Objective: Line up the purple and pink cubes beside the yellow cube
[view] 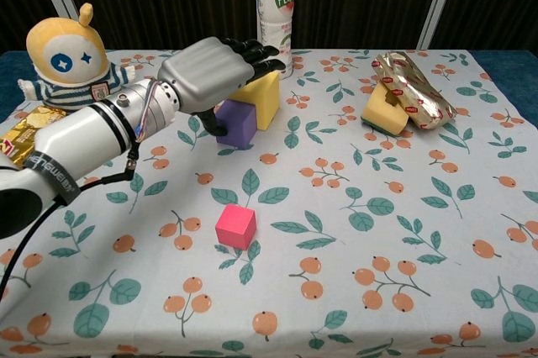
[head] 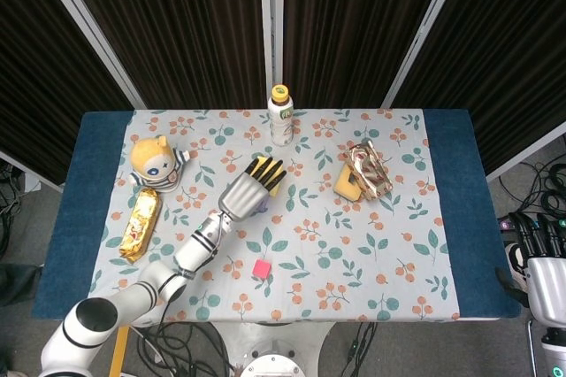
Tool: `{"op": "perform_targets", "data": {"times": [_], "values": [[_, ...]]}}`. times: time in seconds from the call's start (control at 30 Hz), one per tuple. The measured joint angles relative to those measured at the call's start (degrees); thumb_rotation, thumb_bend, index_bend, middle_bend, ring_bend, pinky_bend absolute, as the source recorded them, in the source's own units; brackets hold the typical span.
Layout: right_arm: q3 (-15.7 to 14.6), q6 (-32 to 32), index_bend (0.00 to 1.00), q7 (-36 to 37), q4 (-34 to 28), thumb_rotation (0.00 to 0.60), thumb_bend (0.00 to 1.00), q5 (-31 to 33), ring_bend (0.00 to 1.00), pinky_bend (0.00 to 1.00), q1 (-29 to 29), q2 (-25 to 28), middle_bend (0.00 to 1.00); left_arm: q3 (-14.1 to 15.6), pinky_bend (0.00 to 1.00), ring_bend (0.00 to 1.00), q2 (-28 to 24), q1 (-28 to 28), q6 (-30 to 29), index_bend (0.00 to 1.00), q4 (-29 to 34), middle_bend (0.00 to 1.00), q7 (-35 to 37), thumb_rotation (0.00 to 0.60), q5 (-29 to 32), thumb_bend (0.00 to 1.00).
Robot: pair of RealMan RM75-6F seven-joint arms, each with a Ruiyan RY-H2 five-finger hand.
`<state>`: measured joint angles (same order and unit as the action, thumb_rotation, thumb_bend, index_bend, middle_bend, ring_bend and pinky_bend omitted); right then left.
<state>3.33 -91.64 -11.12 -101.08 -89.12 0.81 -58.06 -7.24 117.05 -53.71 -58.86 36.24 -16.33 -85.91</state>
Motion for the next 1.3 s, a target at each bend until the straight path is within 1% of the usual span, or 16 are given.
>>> {"op": "perform_targets", "data": {"times": [0.17,0.27,0.37,0.43,0.53,0.6,0.67,0.7,0.8,0.93,1.0,1.07,1.17,1.3], "values": [[-0.01,0.09,0.06,0.14,0.05,0.600,0.16,-0.36,0.00,0.12,-0.14,-0.05,0.09,0.40,0.19,0.00,-0.86,0.82,-1.30,0.05,1.77,0.00,-0.02,0.600,-0.27,0.00],[-0.04,-0.04,0.06,0.38,0.15,0.600,0.16,-0.79,0.00,0.12,-0.18,-0.09,0.09,0.93,0.18,0.00,-2.30,1.60,-2.44,0.05,4.37,0.00,-0.30,0.600,-0.73,0.00],[-0.10,-0.15,0.06,0.80,0.41,0.600,0.16,-1.14,0.00,0.12,-0.20,-0.17,0.09,1.84,0.18,0.00,-4.67,2.62,-3.90,0.06,8.45,0.00,-0.58,0.600,-1.58,0.00],[-0.15,-0.08,0.06,1.07,0.62,0.600,0.16,-1.47,0.00,0.12,-0.31,-0.24,0.09,2.69,0.17,0.00,-7.00,3.39,-4.83,0.10,12.43,0.00,-0.97,0.600,-2.34,0.00],[-0.27,-0.09,0.06,1.49,0.91,0.600,0.16,-1.99,0.00,0.12,-0.40,-0.35,0.09,4.16,0.17,0.00,-11.18,4.39,-5.42,0.26,19.83,0.00,-1.67,0.600,-3.34,0.00],[-0.38,-0.30,0.06,1.81,1.18,0.600,0.16,-2.31,0.00,0.12,-0.35,-0.45,0.09,5.34,0.17,0.00,-14.58,4.99,-5.27,0.32,26.17,0.01,-1.77,0.600,-3.89,0.00],[-0.45,-0.40,0.06,2.03,1.37,0.600,0.16,-2.48,0.00,0.12,-0.31,-0.53,0.09,6.47,0.17,0.00,-17.69,5.46,-4.87,0.35,32.02,0.02,-1.87,0.600,-4.32,0.02],[-0.47,-0.38,0.06,2.15,1.47,0.600,0.16,-2.54,0.00,0.12,-0.33,-0.59,0.09,7.25,0.16,0.00,-19.77,5.74,-4.46,0.36,35.92,0.03,-2.08,0.600,-4.58,0.04],[-0.51,-0.16,0.06,2.47,1.68,0.600,0.16,-2.72,0.00,0.12,-0.50,-0.72,0.09,9.06,0.16,0.00,-24.55,6.41,-2.91,0.37,44.87,0.03,-3.50,0.600,-4.88,0.08],[-0.61,-0.24,0.06,2.96,2.05,0.600,0.16,-3.07,0.00,0.12,-0.53,-0.85,0.09,10.62,0.17,0.00,-28.42,7.16,0.41,0.37,53.47,0.03,-5.77,0.600,-3.83,0.12],[-0.71,-0.40,0.06,3.26,2.30,0.600,0.16,-3.17,0.00,0.12,-0.42,-0.88,0.09,11.01,0.16,0.00,-29.21,7.46,2.47,0.37,55.90,0.03,-7.18,0.600,-2.39,0.12],[-0.81,-0.55,0.06,3.52,2.54,0.600,0.16,-3.23,0.00,0.12,-0.29,-0.91,0.09,11.11,0.16,0.00,-29.16,7.71,3.52,0.37,56.69,0.03,-8.65,0.600,-1.13,0.12],[-0.89,-0.56,0.06,3.91,2.85,0.600,0.16,-3.17,0.00,0.12,-0.20,-0.97,0.09,10.85,0.16,0.00,-28.11,8.12,4.71,0.37,57.00,0.03,-10.82,0.600,1.58,0.12],[-0.87,-0.22,0.06,4.20,3.08,0.600,0.16,-3.20,0.00,0.12,-0.42,-1.01,0.09,9.67,0.16,0.00,-25.62,8.69,5.82,0.39,56.79,0.03,-13.62,0.600,6.81,0.12]]}}
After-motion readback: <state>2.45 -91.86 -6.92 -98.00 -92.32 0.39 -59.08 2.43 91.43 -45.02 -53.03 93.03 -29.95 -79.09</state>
